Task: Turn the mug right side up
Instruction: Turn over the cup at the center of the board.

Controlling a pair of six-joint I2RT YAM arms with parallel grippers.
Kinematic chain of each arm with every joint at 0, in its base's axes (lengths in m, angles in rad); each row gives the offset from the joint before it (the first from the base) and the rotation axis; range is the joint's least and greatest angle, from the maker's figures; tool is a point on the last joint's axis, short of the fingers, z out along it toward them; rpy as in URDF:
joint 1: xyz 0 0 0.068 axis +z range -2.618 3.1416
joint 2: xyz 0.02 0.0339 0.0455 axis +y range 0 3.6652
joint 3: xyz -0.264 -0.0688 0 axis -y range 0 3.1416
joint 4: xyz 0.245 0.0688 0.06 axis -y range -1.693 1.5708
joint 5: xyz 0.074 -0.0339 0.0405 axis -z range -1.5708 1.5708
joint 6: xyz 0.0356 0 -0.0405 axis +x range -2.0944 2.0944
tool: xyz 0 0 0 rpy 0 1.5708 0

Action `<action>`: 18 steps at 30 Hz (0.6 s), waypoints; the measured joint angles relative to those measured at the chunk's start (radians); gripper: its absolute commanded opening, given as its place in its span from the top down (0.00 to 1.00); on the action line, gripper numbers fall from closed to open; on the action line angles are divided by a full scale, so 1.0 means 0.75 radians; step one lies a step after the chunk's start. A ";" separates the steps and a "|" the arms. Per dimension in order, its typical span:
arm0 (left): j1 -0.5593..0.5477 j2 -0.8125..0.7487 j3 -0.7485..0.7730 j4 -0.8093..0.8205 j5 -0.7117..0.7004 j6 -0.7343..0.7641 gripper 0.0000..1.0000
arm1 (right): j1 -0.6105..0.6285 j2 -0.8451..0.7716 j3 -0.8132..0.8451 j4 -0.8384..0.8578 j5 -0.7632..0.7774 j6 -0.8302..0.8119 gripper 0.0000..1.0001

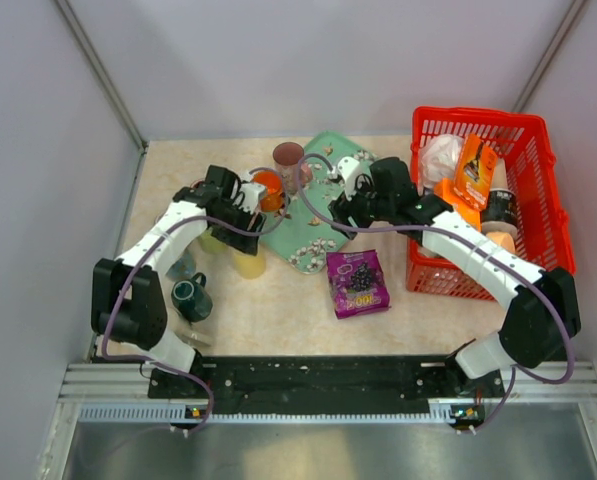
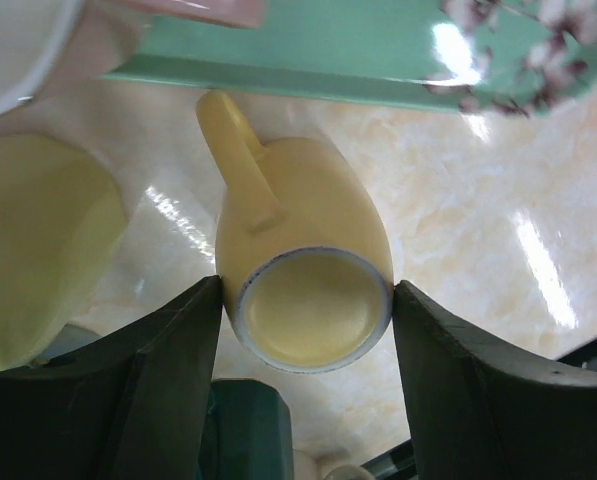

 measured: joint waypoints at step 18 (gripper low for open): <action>-0.033 -0.290 -0.181 -0.260 0.441 0.832 0.08 | -0.007 0.000 -0.064 -0.017 -0.178 -0.184 0.31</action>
